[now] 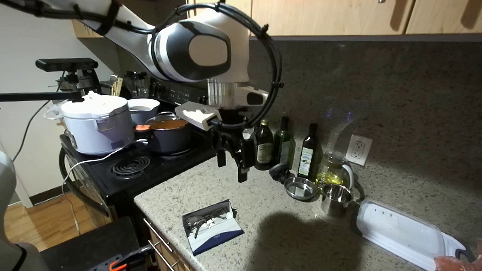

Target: Close the blue case

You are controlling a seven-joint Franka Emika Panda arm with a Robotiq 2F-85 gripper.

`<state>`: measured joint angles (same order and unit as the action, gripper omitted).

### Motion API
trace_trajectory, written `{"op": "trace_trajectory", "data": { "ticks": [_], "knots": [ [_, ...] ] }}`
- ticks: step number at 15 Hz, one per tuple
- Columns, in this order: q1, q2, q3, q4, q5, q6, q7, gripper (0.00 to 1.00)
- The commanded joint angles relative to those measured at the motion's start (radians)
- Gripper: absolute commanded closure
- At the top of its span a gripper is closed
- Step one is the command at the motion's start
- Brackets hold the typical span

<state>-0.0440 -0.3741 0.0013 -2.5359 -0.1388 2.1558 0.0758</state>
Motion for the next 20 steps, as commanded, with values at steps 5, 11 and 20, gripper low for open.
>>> {"op": "trace_trajectory", "data": {
  "ticks": [5, 11, 20],
  "knots": [
    [0.002, 0.049, 0.016, -0.022, -0.005, 0.051, 0.026, 0.0],
    [0.006, 0.052, 0.01, -0.021, 0.009, 0.062, 0.016, 0.0],
    [0.029, 0.146, -0.005, -0.126, 0.153, 0.303, 0.005, 0.0]
  ]
}}
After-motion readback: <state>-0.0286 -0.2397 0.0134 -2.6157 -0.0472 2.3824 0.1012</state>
